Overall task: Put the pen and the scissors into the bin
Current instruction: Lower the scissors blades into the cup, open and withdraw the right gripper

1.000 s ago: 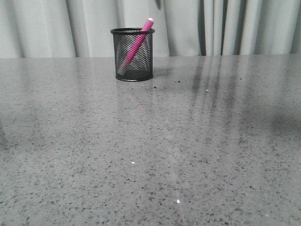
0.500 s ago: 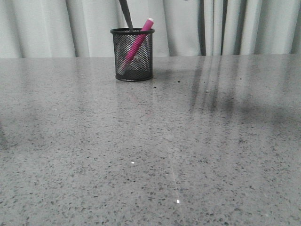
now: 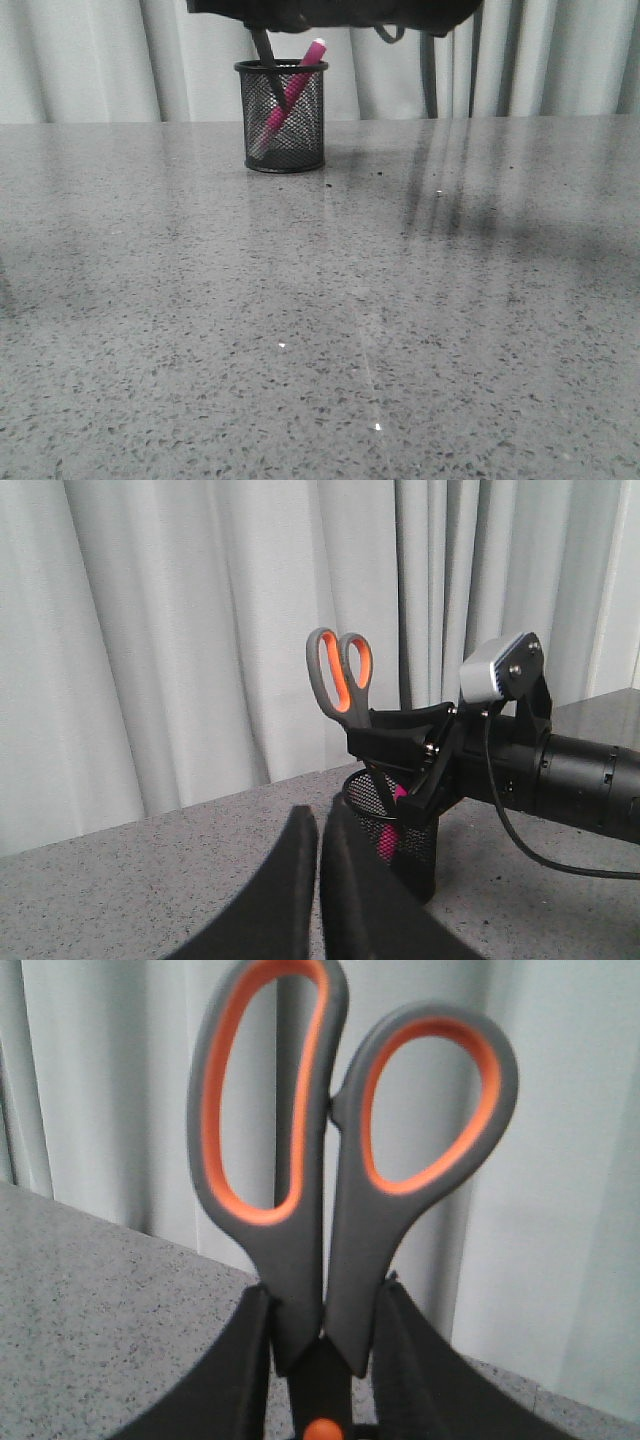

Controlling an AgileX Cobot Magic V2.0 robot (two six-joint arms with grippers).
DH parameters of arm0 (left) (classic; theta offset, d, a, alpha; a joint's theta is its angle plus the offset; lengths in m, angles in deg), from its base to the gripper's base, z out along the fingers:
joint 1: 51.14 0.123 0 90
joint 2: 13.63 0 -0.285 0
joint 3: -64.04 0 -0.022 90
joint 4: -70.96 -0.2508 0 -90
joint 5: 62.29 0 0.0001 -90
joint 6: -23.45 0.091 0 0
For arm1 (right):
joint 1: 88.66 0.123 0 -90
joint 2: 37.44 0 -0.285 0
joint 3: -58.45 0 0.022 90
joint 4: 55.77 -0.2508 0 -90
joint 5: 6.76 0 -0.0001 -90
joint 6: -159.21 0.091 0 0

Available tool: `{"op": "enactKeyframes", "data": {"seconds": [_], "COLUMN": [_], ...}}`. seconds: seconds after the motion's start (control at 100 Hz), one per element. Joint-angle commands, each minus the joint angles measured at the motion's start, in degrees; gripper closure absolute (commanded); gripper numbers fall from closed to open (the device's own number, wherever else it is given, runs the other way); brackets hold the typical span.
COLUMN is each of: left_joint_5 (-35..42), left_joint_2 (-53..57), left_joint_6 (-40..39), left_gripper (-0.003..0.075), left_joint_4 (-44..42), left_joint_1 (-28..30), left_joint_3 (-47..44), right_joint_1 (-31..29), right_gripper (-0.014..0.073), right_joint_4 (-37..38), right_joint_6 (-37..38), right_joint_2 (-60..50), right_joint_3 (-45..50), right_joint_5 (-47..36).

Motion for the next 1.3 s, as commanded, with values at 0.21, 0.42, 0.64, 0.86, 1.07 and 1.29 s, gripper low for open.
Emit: {"op": "enactKeyframes", "data": {"seconds": [0.21,0.42,0.64,0.86,1.07,1.29], "left_joint_5": [-0.53,-0.53,-0.53,-0.53,-0.53,-0.53], "left_joint_2": [0.36,0.36,0.36,0.36,0.36,0.36], "left_joint_6": [0.01,0.01,0.01,0.01,0.01,0.01], "left_gripper": [0.0739,0.0739,0.0739,0.0739,0.0739,0.0739], "left_joint_4": [2.9,2.9,2.9,2.9,2.9,2.9], "left_joint_1": [-0.42,-0.42,-0.42,-0.42,-0.42,-0.42], "left_joint_3": [1.66,1.66,1.66,1.66,1.66,1.66], "right_joint_1": [-0.99,-0.99,-0.99,-0.99,-0.99,-0.99], "right_gripper": [0.0665,0.0665,0.0665,0.0664,0.0589,0.0288], "right_joint_4": [0.11,0.11,0.11,0.11,0.11,0.11], "right_joint_6": [-0.07,-0.07,-0.07,-0.07,-0.07,-0.07], "right_joint_2": [-3.05,-2.95,-2.83,-2.83,-2.83,-2.95], "right_joint_3": [1.3,2.86,3.51,3.51,3.51,3.51], "right_joint_5": [-4.9,-4.42,-3.69,-3.55,-3.55,-3.55]}}
